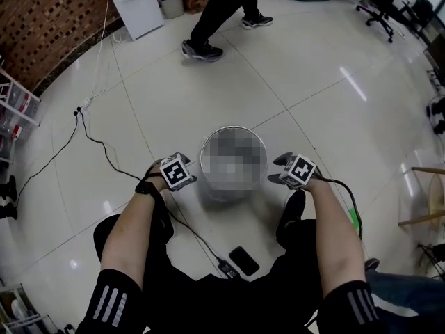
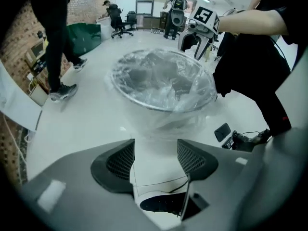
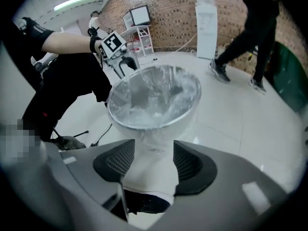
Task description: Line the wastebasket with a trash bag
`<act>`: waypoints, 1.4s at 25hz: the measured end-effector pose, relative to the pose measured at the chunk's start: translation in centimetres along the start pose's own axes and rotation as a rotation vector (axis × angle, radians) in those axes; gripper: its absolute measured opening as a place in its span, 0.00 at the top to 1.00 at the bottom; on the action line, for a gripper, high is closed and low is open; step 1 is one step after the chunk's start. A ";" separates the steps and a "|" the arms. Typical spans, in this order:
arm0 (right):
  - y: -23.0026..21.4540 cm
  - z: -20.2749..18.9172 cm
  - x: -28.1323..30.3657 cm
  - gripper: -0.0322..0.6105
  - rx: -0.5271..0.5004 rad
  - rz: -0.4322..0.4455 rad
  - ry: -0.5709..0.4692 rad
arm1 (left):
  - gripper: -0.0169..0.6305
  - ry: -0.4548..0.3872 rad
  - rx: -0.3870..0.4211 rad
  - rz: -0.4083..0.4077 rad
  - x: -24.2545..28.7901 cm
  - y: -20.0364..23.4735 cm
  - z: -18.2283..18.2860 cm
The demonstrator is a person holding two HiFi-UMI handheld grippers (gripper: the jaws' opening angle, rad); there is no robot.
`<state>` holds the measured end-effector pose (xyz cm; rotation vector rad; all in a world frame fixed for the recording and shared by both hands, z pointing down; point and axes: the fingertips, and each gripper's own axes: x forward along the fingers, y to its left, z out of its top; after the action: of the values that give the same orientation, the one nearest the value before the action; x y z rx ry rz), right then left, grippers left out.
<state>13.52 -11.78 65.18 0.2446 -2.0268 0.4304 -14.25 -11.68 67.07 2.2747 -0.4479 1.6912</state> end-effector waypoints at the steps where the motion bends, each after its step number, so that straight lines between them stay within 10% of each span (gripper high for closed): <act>1: -0.2 1.6 -1.2 0.54 -0.023 -0.032 -0.036 | 0.56 -0.028 0.003 0.017 -1.2 0.4 0.7; 13: 1.8 14.5 -15.8 0.71 -0.208 -0.413 -0.364 | 0.60 -0.254 0.155 0.031 -9.7 -2.4 12.6; 18: 1.6 17.3 -18.5 0.94 -0.155 -0.479 -0.477 | 0.60 -0.208 0.218 -0.022 -6.2 -3.5 15.7; 35: -2.9 18.9 -19.1 0.94 -0.126 -0.550 -0.472 | 0.63 0.042 0.166 -0.288 10.3 -4.8 17.7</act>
<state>8.26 -22.23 40.80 0.8641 -2.3092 -0.1151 5.94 -15.11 71.80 2.2783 0.0315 1.6764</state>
